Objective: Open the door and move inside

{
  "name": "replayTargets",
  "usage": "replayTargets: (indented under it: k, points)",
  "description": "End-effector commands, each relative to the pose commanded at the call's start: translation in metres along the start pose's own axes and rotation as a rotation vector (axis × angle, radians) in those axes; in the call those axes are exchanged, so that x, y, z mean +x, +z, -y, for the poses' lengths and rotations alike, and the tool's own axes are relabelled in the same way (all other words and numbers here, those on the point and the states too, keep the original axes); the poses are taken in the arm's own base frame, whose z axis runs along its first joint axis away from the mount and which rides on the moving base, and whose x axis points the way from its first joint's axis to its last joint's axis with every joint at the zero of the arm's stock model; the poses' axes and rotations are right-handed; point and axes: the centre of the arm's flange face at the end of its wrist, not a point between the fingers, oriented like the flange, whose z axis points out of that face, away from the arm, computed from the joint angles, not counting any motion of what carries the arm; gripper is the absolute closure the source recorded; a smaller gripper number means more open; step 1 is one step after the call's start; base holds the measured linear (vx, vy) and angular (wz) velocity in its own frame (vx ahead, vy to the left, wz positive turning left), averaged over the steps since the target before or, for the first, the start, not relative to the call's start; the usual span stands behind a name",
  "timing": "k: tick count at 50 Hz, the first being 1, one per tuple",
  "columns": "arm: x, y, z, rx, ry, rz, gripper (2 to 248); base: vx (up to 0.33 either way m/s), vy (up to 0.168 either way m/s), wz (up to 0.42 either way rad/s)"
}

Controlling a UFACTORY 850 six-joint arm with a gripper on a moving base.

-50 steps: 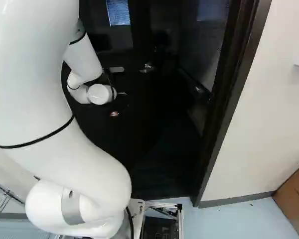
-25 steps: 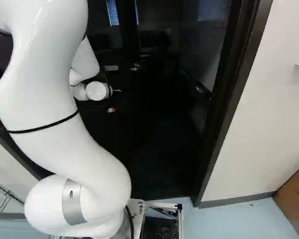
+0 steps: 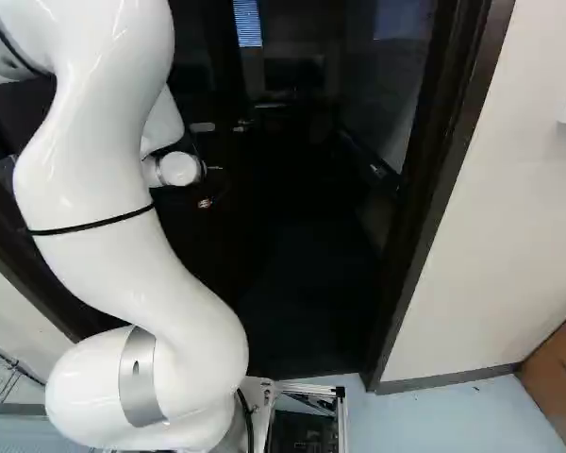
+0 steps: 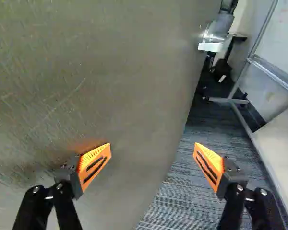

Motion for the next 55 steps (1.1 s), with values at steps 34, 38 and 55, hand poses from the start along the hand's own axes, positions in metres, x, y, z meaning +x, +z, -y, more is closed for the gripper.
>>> replayTargets:
  k: [34,38,55]
  points:
    - [0.012,0.046,0.04,0.066,-0.029,-0.023,3,0.0,0.0,0.0]
    - [0.013,0.05,0.045,0.076,-0.035,-0.025,3,0.0,0.0,0.0]
    - [0.018,0.069,0.068,0.119,-0.064,-0.038,3,0.0,0.0,0.0]
